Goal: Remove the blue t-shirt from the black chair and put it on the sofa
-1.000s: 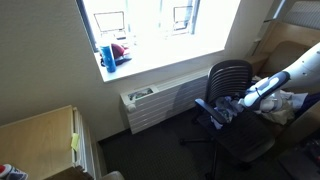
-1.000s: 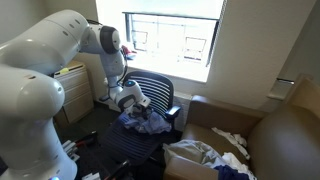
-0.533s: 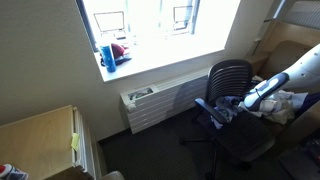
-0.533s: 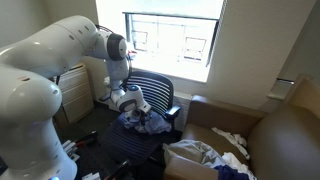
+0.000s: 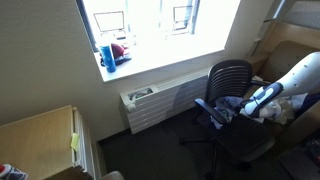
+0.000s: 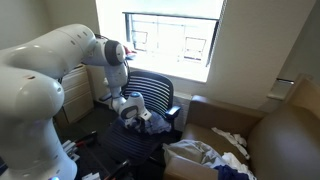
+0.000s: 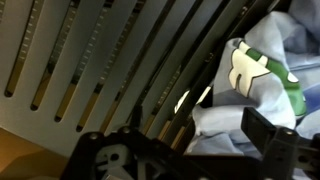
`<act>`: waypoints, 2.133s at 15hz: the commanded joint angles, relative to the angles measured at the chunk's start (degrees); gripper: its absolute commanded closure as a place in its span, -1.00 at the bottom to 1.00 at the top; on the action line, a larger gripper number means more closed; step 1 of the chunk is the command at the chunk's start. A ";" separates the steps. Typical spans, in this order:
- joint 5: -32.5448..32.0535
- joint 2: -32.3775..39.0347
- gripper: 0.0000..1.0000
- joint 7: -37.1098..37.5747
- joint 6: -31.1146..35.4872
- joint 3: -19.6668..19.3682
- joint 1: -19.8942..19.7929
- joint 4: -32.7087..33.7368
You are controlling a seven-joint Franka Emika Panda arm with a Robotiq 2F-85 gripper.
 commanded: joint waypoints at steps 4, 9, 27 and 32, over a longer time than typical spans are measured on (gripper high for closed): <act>-1.08 1.83 -1.00 -0.16 5.57 4.33 -4.14 2.03; 0.50 1.90 -1.00 0.13 6.67 4.86 -5.18 1.87; -5.58 3.00 -1.00 1.13 -3.10 14.14 -12.00 9.79; -5.40 4.50 -1.00 2.86 -0.73 9.10 -7.69 10.24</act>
